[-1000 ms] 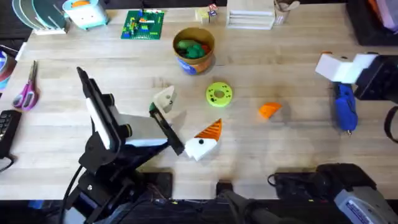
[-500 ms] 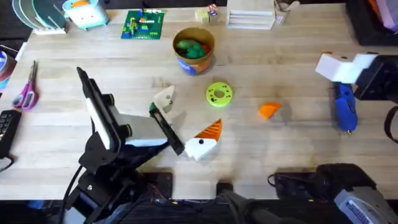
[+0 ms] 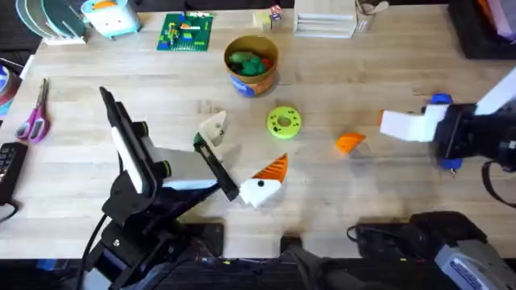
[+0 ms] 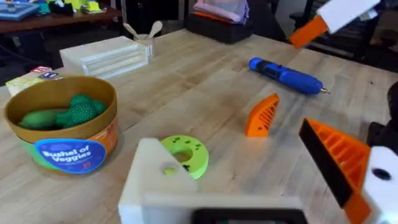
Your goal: Pick up the gripper from the table and insert it into the empty holder that is missing its gripper. Then pick up a screw, insert it into the mounting hole, and use the screwdriver to tighten it. Finally, clean up the table by picking up the vegetable and placing it into the bucket.
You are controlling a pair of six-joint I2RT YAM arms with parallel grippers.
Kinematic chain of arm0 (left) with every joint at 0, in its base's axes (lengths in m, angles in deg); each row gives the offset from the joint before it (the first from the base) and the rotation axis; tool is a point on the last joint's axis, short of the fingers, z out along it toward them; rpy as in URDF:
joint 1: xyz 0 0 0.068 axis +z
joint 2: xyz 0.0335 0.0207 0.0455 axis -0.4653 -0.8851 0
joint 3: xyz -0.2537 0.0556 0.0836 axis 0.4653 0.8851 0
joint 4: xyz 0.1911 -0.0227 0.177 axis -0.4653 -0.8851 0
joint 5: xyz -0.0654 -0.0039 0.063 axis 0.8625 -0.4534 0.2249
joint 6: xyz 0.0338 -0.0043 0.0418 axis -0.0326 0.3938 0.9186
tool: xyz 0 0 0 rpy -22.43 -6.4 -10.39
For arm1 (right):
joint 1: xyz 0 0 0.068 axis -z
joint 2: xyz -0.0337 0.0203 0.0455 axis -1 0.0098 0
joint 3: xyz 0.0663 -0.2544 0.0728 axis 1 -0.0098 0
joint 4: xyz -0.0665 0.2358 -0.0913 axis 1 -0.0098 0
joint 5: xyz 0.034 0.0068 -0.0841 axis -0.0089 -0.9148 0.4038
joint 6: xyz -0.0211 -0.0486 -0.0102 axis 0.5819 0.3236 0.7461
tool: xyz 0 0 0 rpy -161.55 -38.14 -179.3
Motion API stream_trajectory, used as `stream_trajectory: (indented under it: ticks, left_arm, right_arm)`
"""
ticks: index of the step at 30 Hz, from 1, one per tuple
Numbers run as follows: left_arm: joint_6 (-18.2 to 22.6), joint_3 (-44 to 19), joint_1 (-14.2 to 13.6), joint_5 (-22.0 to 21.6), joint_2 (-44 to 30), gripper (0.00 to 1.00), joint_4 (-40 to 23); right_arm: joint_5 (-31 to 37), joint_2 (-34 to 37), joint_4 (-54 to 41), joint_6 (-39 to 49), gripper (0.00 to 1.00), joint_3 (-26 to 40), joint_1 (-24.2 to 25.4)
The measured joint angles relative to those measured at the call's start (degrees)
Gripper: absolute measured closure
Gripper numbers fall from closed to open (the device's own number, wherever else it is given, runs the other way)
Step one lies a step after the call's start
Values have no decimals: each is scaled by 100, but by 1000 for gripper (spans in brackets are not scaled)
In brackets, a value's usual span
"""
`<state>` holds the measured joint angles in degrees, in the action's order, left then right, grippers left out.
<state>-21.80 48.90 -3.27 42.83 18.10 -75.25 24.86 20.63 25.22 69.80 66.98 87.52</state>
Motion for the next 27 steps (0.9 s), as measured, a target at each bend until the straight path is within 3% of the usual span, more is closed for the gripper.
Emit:
stream_trajectory:
  ticks: [6, 14, 27]
  left_arm:
    - [0, 0, 0, 2, 1, 8, 0]
    - [0, 0, 0, 2, 0, 9, 0]
    - [0, 0, 0, 2, 0, 8, 0]
  right_arm:
    - [-93, 519, -784, 836, 65, 0, -733]
    - [528, 1368, -647, 1829, 66, 0, -1570]
    - [754, 2580, -191, 2466, 66, 0, -1794]
